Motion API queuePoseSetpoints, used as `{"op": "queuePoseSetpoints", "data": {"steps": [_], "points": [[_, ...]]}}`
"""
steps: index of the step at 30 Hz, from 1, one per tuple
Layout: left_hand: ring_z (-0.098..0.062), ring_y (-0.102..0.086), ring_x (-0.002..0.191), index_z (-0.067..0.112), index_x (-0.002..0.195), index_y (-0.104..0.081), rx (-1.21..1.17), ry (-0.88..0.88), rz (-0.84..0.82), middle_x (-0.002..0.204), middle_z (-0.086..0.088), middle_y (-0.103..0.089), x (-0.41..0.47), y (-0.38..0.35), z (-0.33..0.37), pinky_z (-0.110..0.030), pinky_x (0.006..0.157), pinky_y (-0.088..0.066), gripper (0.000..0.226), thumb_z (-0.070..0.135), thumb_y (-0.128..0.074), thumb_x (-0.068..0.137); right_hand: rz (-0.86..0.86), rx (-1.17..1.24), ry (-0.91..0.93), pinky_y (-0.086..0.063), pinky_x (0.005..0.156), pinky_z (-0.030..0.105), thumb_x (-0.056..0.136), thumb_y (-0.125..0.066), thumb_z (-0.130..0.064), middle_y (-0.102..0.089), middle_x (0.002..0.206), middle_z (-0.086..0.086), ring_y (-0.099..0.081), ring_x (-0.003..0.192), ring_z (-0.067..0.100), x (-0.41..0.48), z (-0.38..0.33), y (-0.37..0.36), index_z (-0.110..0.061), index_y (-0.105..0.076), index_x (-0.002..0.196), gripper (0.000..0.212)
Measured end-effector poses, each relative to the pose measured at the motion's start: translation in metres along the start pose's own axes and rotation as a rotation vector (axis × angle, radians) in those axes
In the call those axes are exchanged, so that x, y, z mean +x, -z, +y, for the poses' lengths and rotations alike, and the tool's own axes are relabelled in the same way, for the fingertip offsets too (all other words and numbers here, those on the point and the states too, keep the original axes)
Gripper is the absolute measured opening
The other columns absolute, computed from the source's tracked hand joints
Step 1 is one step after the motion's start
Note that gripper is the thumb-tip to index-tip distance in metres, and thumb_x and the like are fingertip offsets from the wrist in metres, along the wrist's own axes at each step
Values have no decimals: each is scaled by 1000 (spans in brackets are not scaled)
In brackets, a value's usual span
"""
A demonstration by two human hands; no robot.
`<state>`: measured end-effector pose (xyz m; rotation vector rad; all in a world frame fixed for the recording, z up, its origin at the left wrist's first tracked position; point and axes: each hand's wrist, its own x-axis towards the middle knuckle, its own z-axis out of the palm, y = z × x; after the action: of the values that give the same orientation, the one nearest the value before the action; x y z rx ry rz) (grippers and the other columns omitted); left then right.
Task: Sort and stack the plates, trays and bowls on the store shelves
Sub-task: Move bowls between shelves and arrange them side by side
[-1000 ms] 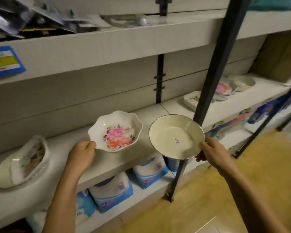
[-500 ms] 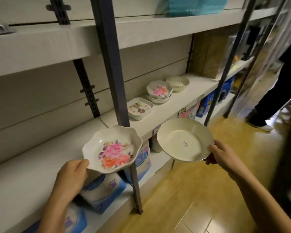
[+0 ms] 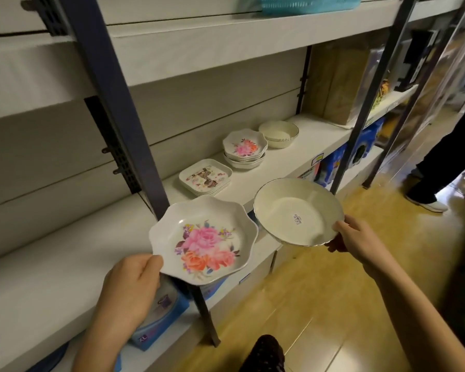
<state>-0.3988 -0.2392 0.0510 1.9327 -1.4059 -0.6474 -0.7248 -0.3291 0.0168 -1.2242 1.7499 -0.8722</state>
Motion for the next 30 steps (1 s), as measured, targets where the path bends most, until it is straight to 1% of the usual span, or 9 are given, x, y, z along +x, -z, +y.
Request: {"op": "queuePoseSetpoints", "data": {"steps": [6, 7, 8, 12, 16, 19, 25, 28, 30], "points": [[-16, -39, 49, 11, 51, -42, -45, 20, 36, 51, -5, -42, 33, -42, 38, -27, 51, -30, 41, 16, -43, 92, -37, 5, 32, -42, 54, 30, 95, -35, -7, -57, 68, 13, -52, 56, 21, 42, -7, 19, -1, -52, 104, 21], [-16, -39, 49, 11, 52, -42, -52, 24, 57, 51, -5, -42, 59, -68, 51, -27, 51, -31, 40, 17, -42, 92, -51, -12, 36, -42, 54, 30, 95, -35, -7, -57, 68, 14, -52, 56, 21, 78, -11, 34, 0, -53, 106, 22], [-16, -39, 49, 11, 53, -42, -39, 43, 73, 51, -5, -42, 82, -90, 64, -27, 51, -31, 40, 18, -42, 92, -66, -31, 42, -42, 55, 31, 95, -36, -7, -58, 70, 15, -53, 57, 21, 108, -14, 47, 3, -53, 107, 24], [-20, -42, 53, 7, 56, -47, -22, 44, 99, 56, -10, -47, 112, -100, 68, -30, 53, -31, 37, 18, -41, 91, -71, -40, 40, -44, 60, 31, 95, -38, -10, -57, 81, 19, -55, 63, 21, 132, -14, 56, 6, -51, 112, 27], [-19, -38, 52, 8, 54, -42, -25, 60, 156, 55, -9, -45, 156, -138, 91, -30, 52, -27, 38, 16, -43, 91, -84, -25, 56, -45, 59, 28, 96, -39, -10, -54, 86, 22, -53, 66, 21, 192, -18, 82, 5, -50, 117, 28], [-19, -38, 52, 8, 54, -41, -18, 87, 187, 55, -9, -44, 184, -155, 98, -31, 52, -27, 38, 15, -43, 92, -117, -12, 55, -45, 57, 27, 96, -39, -11, -55, 83, 17, -54, 67, 21, 227, -19, 91, 1, -48, 122, 30], [-26, -43, 62, 8, 53, -42, 37, 161, 202, 59, -12, -48, 253, -182, 104, -32, 55, -28, 40, 18, -42, 92, -220, -13, 46, -46, 65, 32, 96, -41, -13, -52, 71, 9, -53, 64, 20, 299, -30, 100, -6, -51, 103, 15], [-26, -46, 61, 12, 51, -42, 23, 193, 199, 57, -11, -49, 293, -194, 112, -32, 60, -32, 40, 22, -42, 90, -263, -71, 86, -43, 60, 30, 96, -41, -13, -55, 67, 9, -54, 63, 20, 342, -35, 105, -5, -54, 98, 15], [-24, -44, 55, 12, 52, -43, -17, 239, 201, 53, -6, -47, 315, -204, 118, -31, 54, -31, 40, 17, -42, 91, -290, -105, 107, -42, 58, 29, 95, -42, -12, -57, 67, 11, -55, 62, 22, 370, -38, 111, -3, -56, 96, 17]]}}
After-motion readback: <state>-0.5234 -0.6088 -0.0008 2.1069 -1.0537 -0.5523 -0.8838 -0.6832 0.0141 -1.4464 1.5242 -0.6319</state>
